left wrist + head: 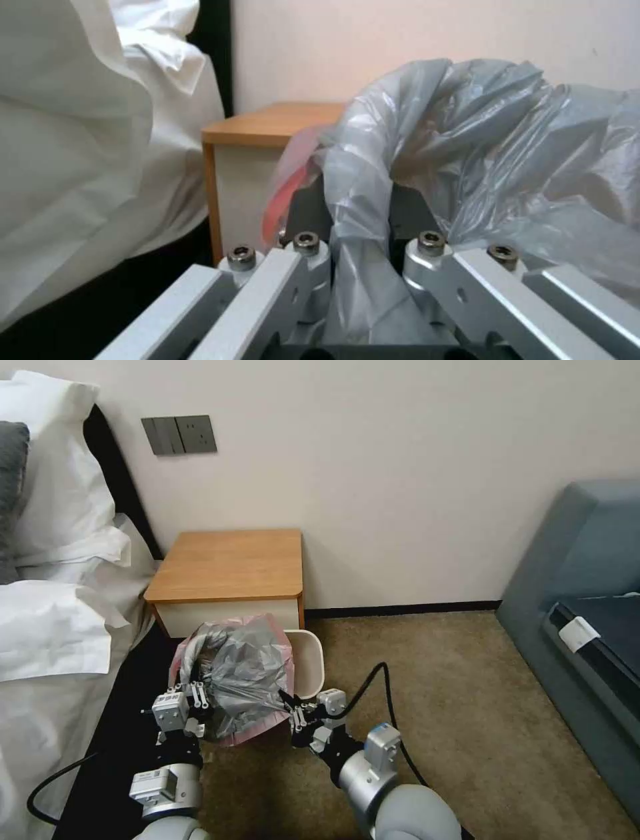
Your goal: Pick up the garbage bag from the table and place it over the trash can.
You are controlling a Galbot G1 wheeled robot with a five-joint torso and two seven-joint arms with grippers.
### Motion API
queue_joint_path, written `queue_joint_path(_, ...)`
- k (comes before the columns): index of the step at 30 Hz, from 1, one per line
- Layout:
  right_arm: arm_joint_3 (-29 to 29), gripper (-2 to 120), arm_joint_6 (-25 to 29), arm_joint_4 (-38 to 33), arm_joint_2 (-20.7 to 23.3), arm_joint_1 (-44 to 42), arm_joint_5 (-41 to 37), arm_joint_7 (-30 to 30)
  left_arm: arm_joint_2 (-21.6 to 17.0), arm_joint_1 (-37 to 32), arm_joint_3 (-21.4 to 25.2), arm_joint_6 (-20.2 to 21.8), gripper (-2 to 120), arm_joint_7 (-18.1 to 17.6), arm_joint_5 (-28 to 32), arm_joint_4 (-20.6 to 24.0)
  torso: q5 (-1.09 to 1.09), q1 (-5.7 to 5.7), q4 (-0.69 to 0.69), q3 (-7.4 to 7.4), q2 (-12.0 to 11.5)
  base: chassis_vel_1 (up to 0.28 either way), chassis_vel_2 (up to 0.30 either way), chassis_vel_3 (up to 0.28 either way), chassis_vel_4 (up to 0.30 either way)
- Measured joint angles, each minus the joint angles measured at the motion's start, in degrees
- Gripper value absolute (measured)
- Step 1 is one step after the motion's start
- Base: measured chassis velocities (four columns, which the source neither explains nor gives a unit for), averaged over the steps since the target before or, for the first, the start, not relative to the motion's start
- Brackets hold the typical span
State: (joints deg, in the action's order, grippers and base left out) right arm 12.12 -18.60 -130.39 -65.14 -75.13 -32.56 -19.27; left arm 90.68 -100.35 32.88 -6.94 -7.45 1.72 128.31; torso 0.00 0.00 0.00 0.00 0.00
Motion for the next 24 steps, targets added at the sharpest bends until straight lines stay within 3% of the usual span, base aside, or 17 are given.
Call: queue_joint_path(24, -5.32, 0, 3.94, 0.07, 2.42, -4.32, 5.00, 2.82, 0.19, 0.76, 1.36, 1.46, 9, -0.66, 3.64, 1.96, 0.00, 0.00, 0.00, 0.00, 0.00, 0.000, 0.000, 0.000, 0.000)
